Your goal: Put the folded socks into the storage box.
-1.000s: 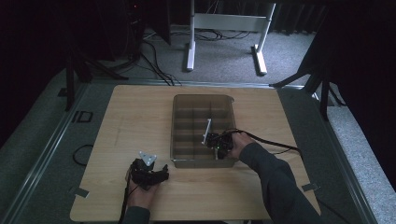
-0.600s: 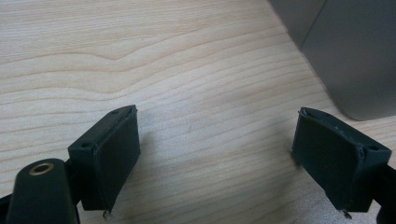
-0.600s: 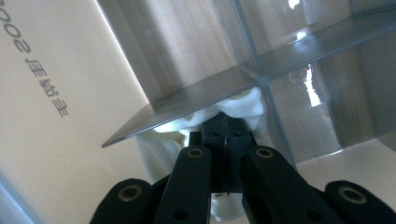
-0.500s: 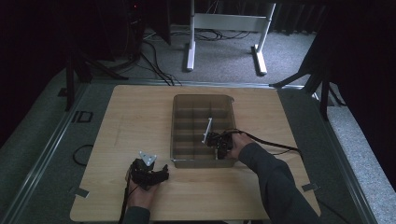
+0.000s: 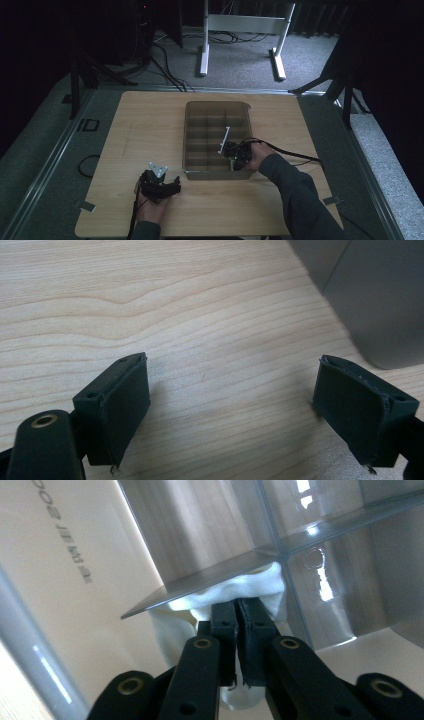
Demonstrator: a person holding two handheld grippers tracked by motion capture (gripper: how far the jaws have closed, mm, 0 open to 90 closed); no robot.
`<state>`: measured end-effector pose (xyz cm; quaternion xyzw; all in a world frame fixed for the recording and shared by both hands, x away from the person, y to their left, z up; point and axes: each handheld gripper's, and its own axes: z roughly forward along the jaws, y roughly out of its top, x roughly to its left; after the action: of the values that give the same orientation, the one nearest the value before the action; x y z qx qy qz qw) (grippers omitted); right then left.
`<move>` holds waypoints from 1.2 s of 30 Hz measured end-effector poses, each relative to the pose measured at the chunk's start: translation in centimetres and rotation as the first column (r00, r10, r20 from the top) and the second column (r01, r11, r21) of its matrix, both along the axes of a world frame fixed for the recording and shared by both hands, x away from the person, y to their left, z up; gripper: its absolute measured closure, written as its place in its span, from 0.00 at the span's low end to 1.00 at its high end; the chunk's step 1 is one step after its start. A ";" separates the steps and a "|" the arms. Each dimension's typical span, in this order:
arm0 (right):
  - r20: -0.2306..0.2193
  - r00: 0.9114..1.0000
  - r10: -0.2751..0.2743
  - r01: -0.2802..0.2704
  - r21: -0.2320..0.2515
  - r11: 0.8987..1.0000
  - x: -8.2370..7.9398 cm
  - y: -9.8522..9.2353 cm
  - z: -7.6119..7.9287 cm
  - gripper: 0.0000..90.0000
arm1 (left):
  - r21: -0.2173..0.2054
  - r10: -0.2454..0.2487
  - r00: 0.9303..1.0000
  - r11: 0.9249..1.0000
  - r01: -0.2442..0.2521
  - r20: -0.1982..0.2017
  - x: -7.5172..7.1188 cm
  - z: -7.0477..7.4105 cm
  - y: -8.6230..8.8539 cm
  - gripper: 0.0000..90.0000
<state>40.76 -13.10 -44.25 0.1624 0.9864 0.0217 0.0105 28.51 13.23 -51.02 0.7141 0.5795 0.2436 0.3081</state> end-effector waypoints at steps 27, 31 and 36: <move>0.139 0.989 -0.052 0.022 0.212 0.977 -2.0 -3.3 5.1 0.74 | 0.000 0.000 1.000 1.000 0.000 0.000 0.0 0.0 0.0 0.17; 0.157 0.984 -0.078 0.039 0.240 0.970 -2.0 -3.9 5.4 0.73 | 0.001 0.000 1.000 1.000 0.000 0.000 0.0 0.0 0.0 0.17; 0.186 0.974 -0.132 0.072 0.296 0.952 -2.3 -4.9 6.1 0.71 | 0.000 0.000 1.000 1.000 0.000 0.001 0.0 0.0 0.0 0.17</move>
<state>38.48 -18.04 -38.16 0.2100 0.9567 0.1807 0.0889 28.51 13.23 -51.02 0.7141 0.5793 0.2439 0.3081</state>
